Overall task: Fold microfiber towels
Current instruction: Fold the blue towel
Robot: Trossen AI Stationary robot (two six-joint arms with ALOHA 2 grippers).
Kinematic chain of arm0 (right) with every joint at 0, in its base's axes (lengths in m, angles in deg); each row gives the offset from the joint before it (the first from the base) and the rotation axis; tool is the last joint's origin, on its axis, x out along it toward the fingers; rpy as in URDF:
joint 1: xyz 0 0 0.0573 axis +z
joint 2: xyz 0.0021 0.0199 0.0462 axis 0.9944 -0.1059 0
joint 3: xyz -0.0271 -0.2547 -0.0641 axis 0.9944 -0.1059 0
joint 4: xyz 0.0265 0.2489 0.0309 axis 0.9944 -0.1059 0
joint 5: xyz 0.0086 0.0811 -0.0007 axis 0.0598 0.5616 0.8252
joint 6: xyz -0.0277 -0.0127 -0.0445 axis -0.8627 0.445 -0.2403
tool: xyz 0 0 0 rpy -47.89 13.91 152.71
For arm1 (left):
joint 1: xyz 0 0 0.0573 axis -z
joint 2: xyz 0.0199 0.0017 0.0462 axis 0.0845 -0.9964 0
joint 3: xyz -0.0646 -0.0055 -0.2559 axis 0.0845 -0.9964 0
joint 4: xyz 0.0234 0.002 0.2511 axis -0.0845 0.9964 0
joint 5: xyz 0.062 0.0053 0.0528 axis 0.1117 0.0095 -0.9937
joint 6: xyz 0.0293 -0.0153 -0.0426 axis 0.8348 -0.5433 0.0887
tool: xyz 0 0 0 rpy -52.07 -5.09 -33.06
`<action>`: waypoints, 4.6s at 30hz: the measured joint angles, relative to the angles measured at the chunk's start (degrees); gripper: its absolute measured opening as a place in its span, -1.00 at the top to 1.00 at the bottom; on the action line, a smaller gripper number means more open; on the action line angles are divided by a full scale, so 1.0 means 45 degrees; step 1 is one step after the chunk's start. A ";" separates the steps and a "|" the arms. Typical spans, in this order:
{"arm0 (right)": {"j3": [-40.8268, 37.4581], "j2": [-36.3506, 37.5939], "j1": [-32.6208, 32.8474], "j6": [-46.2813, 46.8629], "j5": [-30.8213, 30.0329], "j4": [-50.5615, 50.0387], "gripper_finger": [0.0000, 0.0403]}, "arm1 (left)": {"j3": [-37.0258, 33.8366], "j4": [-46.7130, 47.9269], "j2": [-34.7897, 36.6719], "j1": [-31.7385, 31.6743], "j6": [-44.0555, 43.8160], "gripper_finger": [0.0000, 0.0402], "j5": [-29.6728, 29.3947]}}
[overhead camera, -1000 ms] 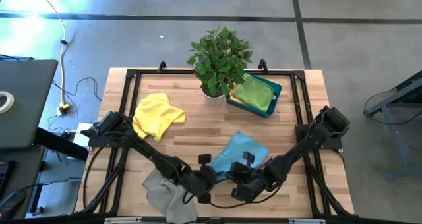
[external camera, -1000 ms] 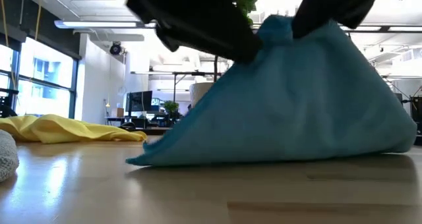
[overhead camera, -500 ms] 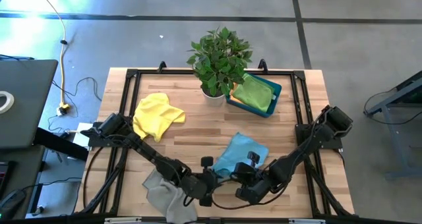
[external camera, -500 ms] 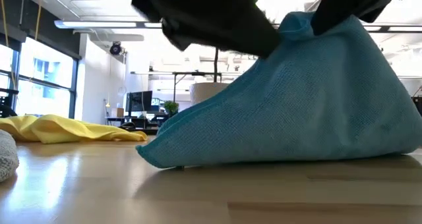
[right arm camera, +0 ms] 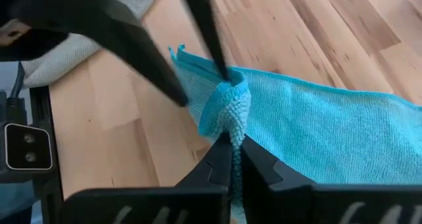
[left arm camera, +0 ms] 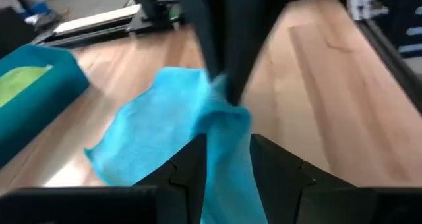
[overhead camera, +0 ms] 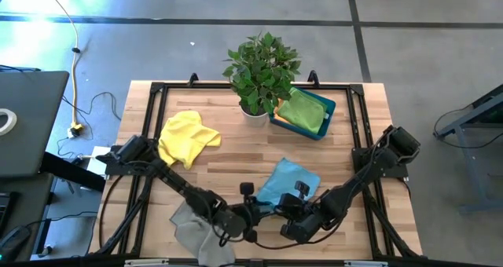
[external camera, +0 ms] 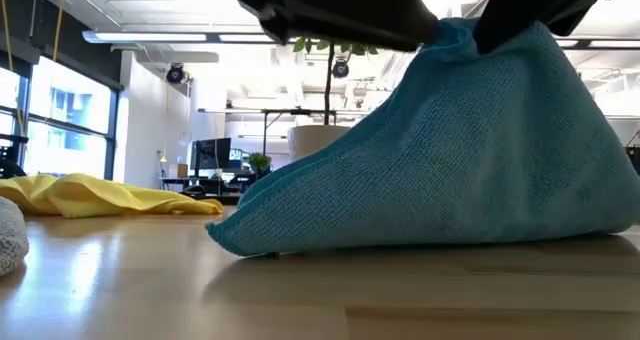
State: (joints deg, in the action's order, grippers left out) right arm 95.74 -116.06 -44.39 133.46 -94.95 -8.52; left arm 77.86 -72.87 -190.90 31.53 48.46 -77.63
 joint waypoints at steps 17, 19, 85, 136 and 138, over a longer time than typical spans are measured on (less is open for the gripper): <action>0.0000 -0.0005 0.0005 -0.1410 0.0293 0.0130 1.00 | -0.0015 0.0188 -0.0094 -0.0508 0.0728 0.47 0.1127; 0.0000 -0.0005 0.0005 -0.1531 0.0297 0.0130 1.00 | -0.0015 0.0282 -0.0094 -0.0648 0.0729 0.47 0.1532; 0.0000 -0.0010 0.0899 -0.3286 0.2490 0.0832 0.23 | 0.0000 0.2380 -0.0468 -0.0932 -0.2681 0.99 0.6508; -0.0010 -0.4075 0.1030 -0.7053 -0.0311 0.4696 0.02 | -0.0005 0.2798 -0.0443 -0.1622 -0.3280 1.00 0.7782; -0.0010 -0.4075 0.0897 -0.6968 0.0121 0.4687 0.02 | -0.0005 0.2770 -0.0443 -0.1562 -0.3276 1.00 0.7813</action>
State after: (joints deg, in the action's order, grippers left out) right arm 95.70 -134.39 -40.35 102.11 -94.41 12.58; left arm 77.84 -60.40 -192.89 24.50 33.72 -42.47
